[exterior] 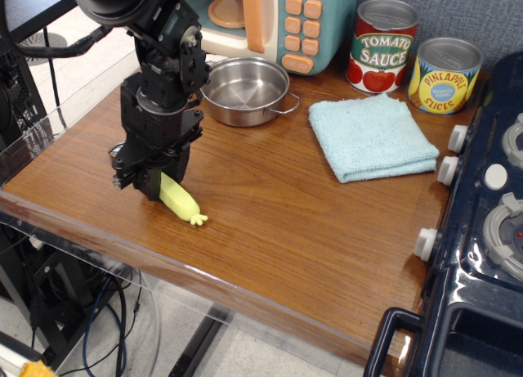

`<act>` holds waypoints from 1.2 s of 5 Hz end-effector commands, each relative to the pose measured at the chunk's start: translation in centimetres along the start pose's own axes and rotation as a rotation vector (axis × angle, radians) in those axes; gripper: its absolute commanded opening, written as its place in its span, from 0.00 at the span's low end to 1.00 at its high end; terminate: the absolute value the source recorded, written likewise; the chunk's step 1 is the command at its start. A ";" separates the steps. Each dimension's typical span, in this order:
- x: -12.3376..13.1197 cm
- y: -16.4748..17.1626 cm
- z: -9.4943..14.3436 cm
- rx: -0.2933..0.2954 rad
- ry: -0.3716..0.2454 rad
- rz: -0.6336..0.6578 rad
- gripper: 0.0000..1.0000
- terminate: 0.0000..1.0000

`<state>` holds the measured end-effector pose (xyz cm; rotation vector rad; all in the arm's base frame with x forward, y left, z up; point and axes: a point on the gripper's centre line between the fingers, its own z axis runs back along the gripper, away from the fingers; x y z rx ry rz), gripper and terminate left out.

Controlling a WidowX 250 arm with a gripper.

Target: Move the spoon in front of the blue towel

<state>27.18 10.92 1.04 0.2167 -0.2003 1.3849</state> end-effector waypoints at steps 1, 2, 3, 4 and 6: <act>2.0 0.6 2.4 -0.077 -0.062 0.038 0.00 0.00; 1.8 -0.2 5.5 -0.175 -0.060 -0.025 0.00 0.00; 0.0 -0.7 8.7 -0.282 -0.085 -0.148 0.00 0.00; -2.9 -1.2 11.3 -0.388 -0.074 -0.357 0.00 0.00; -9.0 -2.1 12.1 -0.469 -0.030 -0.816 0.00 0.00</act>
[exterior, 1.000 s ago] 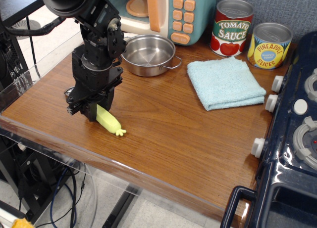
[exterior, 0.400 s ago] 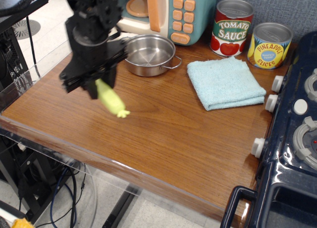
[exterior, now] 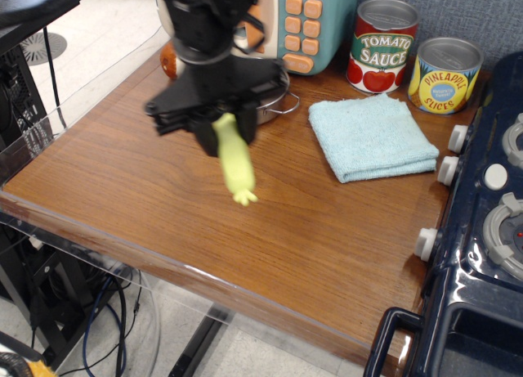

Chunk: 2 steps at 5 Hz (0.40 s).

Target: Move the spoon in front of the blue towel

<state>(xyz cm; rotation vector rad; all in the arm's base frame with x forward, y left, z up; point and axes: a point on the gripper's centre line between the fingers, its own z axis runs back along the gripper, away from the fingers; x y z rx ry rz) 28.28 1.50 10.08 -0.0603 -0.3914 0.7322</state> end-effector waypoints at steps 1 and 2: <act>-4.5 -2.7 -0.3 -0.082 0.044 -0.367 0.00 0.00; -6.4 -3.5 -1.1 -0.097 0.076 -0.465 0.00 0.00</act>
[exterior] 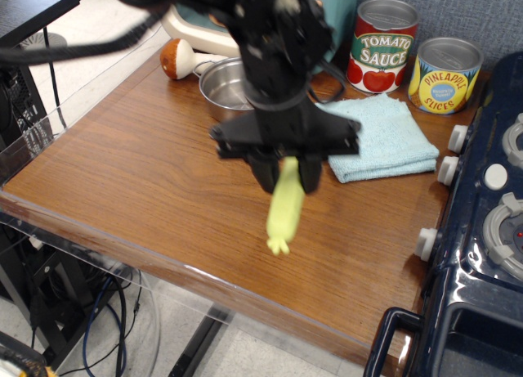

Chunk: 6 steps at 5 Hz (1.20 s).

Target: Move the spoon in front of the blue towel

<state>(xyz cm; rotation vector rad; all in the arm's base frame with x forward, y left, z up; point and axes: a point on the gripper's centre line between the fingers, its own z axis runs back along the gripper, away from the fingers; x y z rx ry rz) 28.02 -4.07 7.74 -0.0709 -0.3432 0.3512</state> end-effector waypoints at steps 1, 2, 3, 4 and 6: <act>-2.6 -1.9 -1.4 -0.036 0.029 -0.182 0.00 0.00; -2.8 -2.3 -2.7 -0.024 0.054 -0.215 0.00 0.00; -2.4 -2.3 -4.2 -0.023 0.074 -0.225 0.00 0.00; -2.1 -2.1 -5.0 -0.013 0.092 -0.217 0.00 0.00; -1.6 -1.4 -4.7 0.000 0.089 -0.173 1.00 0.00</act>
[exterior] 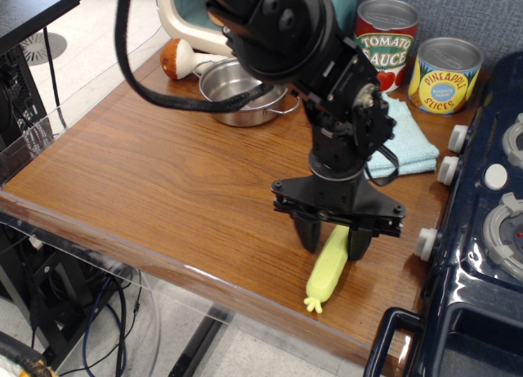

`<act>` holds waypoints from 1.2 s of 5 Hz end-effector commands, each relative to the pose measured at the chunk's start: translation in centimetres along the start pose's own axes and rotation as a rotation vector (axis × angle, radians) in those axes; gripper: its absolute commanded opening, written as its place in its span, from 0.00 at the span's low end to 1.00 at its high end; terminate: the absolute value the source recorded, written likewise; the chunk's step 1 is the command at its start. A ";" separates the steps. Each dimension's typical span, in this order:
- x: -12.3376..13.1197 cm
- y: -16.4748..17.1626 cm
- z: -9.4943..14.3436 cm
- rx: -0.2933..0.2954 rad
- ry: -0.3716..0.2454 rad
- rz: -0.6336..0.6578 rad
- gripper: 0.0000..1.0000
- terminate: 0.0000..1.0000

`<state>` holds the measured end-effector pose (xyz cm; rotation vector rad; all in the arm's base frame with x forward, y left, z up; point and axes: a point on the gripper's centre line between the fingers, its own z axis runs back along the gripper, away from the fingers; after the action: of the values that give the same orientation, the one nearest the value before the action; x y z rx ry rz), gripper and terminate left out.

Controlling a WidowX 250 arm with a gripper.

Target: Move the spoon in front of the blue towel

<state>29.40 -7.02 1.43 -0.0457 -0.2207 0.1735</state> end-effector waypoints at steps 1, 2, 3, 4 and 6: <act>0.2 1.2 2.6 -0.011 -0.053 -0.027 1.00 0.00; 0.9 1.9 4.8 -0.031 -0.082 -0.008 1.00 0.00; 1.6 2.5 7.2 -0.045 -0.109 -0.020 1.00 0.00; 2.3 3.4 8.5 -0.078 -0.158 -0.008 1.00 0.00; 2.3 3.4 8.5 -0.078 -0.158 -0.008 1.00 0.00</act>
<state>30.33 -3.90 8.63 -0.1014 -0.3391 0.1628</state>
